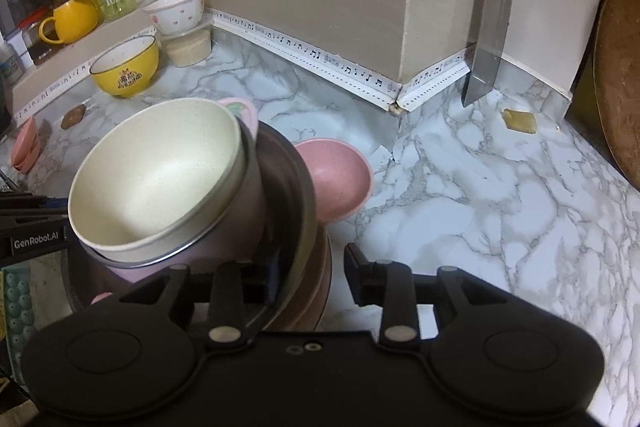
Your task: Organize plates and bowls
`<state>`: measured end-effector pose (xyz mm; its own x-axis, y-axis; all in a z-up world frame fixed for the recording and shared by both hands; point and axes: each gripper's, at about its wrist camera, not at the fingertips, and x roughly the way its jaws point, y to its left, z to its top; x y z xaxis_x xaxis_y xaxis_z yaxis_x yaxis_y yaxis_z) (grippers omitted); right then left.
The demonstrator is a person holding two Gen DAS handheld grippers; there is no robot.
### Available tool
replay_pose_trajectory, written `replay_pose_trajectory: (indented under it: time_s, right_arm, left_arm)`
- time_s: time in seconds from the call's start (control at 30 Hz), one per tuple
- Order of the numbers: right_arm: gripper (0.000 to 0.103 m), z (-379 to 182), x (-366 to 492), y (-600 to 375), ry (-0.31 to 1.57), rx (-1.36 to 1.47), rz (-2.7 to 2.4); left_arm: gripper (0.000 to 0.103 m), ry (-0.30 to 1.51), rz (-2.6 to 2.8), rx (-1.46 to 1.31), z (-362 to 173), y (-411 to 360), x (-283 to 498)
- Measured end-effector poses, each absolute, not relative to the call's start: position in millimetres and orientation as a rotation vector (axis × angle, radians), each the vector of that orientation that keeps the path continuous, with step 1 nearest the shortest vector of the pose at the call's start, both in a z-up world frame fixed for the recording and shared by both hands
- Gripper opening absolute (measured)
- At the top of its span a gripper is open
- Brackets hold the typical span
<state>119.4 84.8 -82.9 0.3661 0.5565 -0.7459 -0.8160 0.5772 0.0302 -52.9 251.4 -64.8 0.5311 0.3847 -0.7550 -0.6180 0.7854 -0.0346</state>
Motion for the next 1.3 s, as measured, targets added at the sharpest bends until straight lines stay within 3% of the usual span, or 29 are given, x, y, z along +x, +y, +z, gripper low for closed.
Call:
replay_pose_trajectory:
  time_s: [0.27, 0.33, 0.4, 0.47, 0.67, 0.8, 0.87, 1.3]
  right_arm:
    - [0.044, -76, 117, 75, 0.768, -0.352, 0.898]
    - [0.046, -72, 117, 72, 0.76, -0.341, 0.899]
    - [0.047, -69, 117, 69, 0.753, -0.332, 0.9]
    - [0.047, -67, 116, 67, 0.749, -0.325, 0.897]
    - [0.056, -52, 109, 53, 0.715, -0.287, 0.912]
    - [0.064, -39, 102, 41, 0.685, -0.244, 0.932]
    - [0.065, -33, 98, 35, 0.673, -0.227, 0.942]
    - [0.097, -8, 65, -2, 0.544, -0.162, 0.977]
  left_arm:
    - [0.019, 0.78, 0.622, -0.295, -53, 247, -61]
    - [0.027, 0.767, 0.623, -0.293, -48, 246, -64]
    - [0.046, 0.752, 0.627, -0.287, -45, 244, -66]
    - [0.055, 0.728, 0.631, -0.272, -39, 240, -69]
    - [0.056, 0.691, 0.626, -0.238, -22, 230, -77]
    - [0.068, 0.658, 0.611, -0.226, -9, 220, -85]
    - [0.069, 0.641, 0.6, -0.213, -2, 213, -87]
    - [0.074, 0.573, 0.525, -0.162, 15, 167, -97]
